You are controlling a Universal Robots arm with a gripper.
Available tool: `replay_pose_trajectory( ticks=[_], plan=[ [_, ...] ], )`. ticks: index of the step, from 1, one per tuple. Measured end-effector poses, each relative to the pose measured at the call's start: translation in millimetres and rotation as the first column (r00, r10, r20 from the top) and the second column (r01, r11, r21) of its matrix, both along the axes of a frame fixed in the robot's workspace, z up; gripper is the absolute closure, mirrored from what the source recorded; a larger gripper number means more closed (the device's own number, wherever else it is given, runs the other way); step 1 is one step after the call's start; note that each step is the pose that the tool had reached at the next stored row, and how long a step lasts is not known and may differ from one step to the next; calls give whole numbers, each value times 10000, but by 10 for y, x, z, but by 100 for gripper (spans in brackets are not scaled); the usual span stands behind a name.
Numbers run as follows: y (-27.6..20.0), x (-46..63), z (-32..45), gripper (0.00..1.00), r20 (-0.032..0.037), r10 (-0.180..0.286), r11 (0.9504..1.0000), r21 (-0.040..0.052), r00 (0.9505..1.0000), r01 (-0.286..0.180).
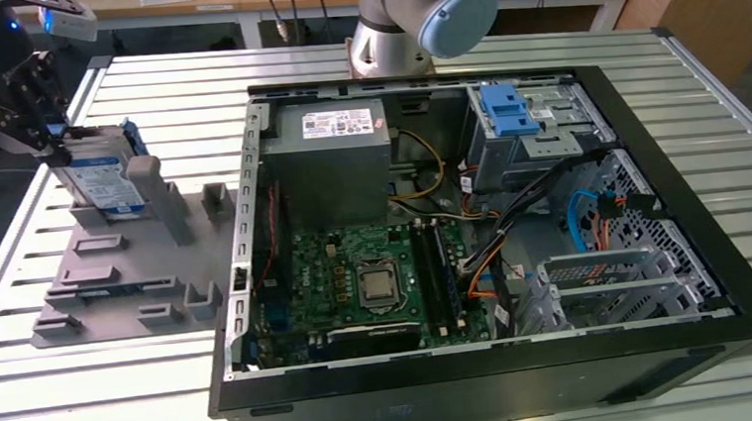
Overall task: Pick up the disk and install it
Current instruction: 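Pick up the disk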
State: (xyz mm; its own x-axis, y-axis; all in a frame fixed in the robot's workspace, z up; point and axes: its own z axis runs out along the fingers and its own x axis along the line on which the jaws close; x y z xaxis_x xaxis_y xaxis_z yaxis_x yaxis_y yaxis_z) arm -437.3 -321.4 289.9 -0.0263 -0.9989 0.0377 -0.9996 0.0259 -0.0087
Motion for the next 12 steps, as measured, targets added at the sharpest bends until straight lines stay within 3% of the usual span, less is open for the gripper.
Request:
replay_pose_trajectory(
  ticks=[2,3,8,12],
  plan=[
    [0,-3,0,62,1,1,10000,1,10000,-1],
    [0,-5,0,56,1,0,10000,1,10000,0],
    [0,-9,-1,56,1,-1,10000,1,10000,1],
    [1,-9,-1,64,3,-1,10000,1,10000,1]
  ],
)
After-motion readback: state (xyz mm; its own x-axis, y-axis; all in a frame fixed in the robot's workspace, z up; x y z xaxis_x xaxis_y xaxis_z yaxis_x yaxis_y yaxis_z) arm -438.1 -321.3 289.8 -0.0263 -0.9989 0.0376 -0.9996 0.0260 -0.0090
